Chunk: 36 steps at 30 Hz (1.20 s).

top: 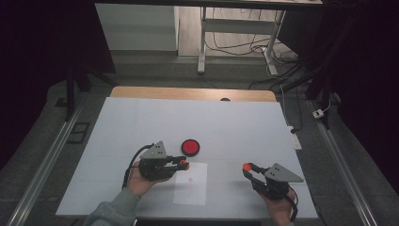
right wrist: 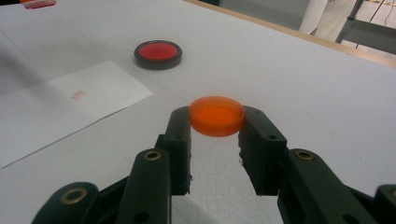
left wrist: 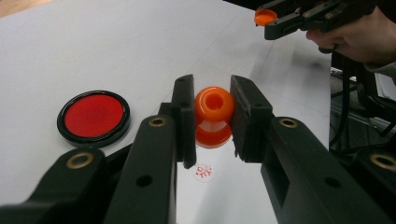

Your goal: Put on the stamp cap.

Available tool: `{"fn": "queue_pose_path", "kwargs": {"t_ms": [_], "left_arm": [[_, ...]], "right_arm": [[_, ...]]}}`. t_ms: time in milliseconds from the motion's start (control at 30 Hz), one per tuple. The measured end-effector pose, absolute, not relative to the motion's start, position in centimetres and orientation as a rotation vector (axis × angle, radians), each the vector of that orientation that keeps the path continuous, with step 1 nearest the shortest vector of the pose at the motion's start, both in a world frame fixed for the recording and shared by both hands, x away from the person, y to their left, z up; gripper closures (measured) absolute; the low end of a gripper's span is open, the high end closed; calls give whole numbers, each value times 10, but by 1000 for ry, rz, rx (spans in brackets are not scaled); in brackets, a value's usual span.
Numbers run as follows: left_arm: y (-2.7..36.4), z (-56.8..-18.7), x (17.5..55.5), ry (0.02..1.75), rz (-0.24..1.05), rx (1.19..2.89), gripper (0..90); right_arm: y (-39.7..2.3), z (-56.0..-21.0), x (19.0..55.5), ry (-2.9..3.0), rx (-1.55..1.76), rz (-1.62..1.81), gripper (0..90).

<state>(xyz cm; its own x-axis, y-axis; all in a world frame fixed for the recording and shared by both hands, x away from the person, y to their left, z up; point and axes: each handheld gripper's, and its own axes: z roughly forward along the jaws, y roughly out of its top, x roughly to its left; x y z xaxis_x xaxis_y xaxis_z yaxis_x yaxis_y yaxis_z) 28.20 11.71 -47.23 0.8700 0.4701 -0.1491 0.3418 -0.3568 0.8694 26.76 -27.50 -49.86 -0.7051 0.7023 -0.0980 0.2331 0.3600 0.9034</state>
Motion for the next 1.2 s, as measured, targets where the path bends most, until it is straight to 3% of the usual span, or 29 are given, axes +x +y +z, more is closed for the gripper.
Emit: {"fn": "queue_pose_path", "kwargs": {"t_ms": [1200], "left_arm": [[117, -479, 278, 622, 156, 1980, 719]], "right_arm": [[-226, -501, 267, 2269, 664, 1383, 642]]}}
